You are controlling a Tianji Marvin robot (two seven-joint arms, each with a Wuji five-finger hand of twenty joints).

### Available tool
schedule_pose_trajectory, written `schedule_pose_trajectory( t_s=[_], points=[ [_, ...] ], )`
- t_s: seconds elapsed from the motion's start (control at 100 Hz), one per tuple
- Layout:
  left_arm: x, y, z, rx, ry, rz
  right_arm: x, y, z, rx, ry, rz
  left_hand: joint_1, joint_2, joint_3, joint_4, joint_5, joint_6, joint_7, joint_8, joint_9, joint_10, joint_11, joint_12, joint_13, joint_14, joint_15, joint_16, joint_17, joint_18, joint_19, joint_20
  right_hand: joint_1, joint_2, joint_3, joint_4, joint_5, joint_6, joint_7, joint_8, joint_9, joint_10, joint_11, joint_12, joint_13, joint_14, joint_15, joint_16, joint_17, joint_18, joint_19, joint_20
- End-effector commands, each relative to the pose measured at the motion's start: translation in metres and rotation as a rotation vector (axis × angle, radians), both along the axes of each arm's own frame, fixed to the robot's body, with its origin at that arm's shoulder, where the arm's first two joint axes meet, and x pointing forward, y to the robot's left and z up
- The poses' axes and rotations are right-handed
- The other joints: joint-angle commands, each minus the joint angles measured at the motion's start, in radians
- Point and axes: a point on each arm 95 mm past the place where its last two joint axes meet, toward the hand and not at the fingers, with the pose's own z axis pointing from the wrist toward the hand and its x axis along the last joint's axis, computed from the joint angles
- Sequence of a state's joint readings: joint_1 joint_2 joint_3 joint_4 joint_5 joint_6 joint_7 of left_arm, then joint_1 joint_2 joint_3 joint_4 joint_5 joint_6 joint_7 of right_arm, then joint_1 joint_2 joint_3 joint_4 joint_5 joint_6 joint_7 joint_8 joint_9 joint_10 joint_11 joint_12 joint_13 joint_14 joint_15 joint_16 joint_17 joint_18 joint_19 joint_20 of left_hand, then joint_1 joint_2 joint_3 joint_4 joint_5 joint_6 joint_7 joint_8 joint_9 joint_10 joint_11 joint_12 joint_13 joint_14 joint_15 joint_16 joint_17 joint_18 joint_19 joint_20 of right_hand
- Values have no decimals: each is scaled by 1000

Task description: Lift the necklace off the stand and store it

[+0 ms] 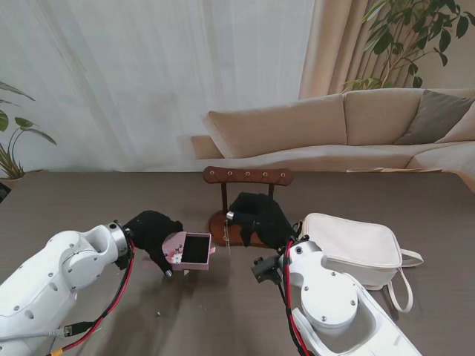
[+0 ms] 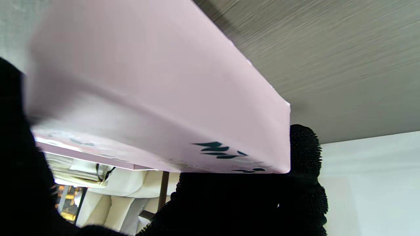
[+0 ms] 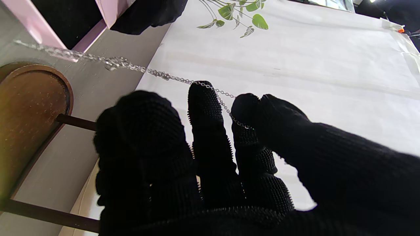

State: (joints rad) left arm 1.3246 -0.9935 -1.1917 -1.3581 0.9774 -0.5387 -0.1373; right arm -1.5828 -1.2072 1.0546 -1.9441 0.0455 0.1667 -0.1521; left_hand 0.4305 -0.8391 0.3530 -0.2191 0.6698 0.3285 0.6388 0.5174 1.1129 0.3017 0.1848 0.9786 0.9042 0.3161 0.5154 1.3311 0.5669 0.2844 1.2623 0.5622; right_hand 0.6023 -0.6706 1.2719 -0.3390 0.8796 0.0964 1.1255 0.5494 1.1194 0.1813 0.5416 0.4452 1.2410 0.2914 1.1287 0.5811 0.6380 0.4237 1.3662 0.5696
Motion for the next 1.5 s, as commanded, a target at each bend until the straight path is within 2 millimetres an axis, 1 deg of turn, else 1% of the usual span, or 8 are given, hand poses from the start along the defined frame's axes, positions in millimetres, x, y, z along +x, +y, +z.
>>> schedule_pose_trajectory(
  t_s=[0.0,0.31,0.73,0.84,1.09,1.28,1.43,1.49],
  points=[
    [-2,-16,4,-32,5,-27,-2,6,1,10,6,18,490,107,538,15,134,-216,632,33,117,-147,113,48,81,-34,209,94,46,-102,104,36,42,-3,25,8,45,-55,21,14,26,-5,0,2,55,5,17,9,89,15,50,21],
    [-8,-44,11,-71,2,-100,1,13,-5,-2,25,16,487,101,555,22,127,-208,645,30,115,-143,122,62,84,-32,213,95,44,-90,115,35,41,-2,25,9,46,-54,21,15,26,-6,0,2,55,6,17,9,89,15,50,21],
    [-12,-58,21,-103,-16,-135,11,18,-26,-65,71,16,487,101,556,21,125,-204,649,25,113,-140,122,66,84,-28,216,95,39,-85,121,35,37,1,23,9,41,-56,13,9,21,-8,2,4,53,13,14,7,78,15,48,22],
    [-12,-59,22,-108,-22,-140,15,18,-32,-99,78,21,489,101,556,21,124,-203,649,24,113,-139,122,67,83,-29,215,95,39,-85,122,35,37,6,15,13,35,-61,6,-8,9,-10,9,12,52,16,5,2,66,11,49,24],
    [-12,-59,23,-109,-27,-141,25,14,-41,-203,68,29,489,102,556,21,124,-203,651,23,112,-138,122,68,83,-27,215,95,37,-85,122,33,25,7,2,26,8,-55,0,-85,-22,-2,25,26,51,33,-20,-12,41,14,46,30],
    [-12,-59,24,-108,-34,-138,31,8,-42,-337,20,81,490,101,555,21,123,-202,650,22,111,-138,122,69,83,-26,214,95,37,-85,122,33,-49,-26,-1,49,-64,-72,-34,-131,-82,-16,39,25,47,43,-77,-38,6,9,32,35],
    [-12,-58,25,-107,-36,-135,34,6,-41,-438,-36,116,490,102,555,21,124,-200,650,22,111,-138,122,69,83,-27,214,94,36,-83,122,33,-94,-38,-6,64,-100,-81,-70,-161,-111,-25,38,21,26,32,-108,-47,-18,-5,21,37],
    [-12,-59,26,-106,-38,-137,35,5,-41,-478,-60,135,491,102,554,21,123,-201,650,22,111,-137,122,69,83,-25,213,94,36,-83,122,33,-126,-34,-11,77,-121,-77,-101,-184,-137,-24,37,19,7,23,-117,-45,-32,-17,12,38]
  ],
)
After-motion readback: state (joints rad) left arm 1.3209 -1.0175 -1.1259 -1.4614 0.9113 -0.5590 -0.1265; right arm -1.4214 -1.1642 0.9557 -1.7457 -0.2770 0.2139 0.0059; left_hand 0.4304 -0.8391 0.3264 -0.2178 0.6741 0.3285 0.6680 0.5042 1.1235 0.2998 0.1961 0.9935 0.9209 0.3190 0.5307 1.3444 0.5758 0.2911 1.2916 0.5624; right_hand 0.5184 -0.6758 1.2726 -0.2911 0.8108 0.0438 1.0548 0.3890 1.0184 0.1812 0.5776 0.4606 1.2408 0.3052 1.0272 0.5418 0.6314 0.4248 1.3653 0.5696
